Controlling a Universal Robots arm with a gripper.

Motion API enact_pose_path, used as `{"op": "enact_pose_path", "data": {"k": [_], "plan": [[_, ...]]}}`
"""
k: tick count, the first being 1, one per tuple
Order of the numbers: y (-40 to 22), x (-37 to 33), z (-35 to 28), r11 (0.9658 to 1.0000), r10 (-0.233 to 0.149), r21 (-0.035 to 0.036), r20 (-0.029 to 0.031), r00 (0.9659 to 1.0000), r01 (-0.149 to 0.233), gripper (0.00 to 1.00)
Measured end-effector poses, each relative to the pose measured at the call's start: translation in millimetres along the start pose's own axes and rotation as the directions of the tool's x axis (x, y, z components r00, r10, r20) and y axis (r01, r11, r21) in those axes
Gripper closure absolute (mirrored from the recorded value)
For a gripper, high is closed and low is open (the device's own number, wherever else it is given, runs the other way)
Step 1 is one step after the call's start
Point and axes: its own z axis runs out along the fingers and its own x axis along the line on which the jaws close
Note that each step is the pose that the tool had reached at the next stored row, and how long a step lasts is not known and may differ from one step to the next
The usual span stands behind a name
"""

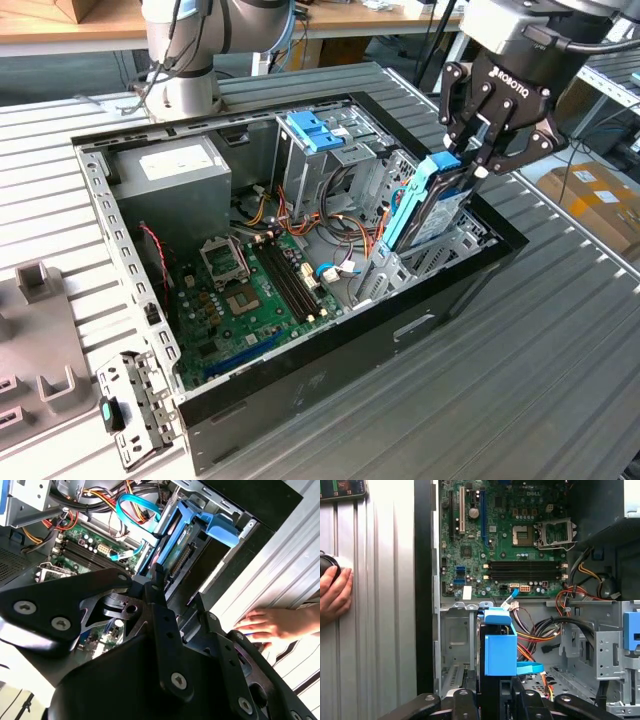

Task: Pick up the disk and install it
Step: 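Insert the disk into the insertion slot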

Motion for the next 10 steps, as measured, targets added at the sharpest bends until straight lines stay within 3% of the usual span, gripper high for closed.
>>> {"op": "enact_pose_path", "data": {"k": [7,10], "plan": [[-0.4,0.3,17.7,1.0,0.0,0.0,0.0,1.0,0.0,0.65],[-0.4,0.3,18.0,1.0,0.0,0.0,-0.0003,1.0,0.0,0.65]]}}
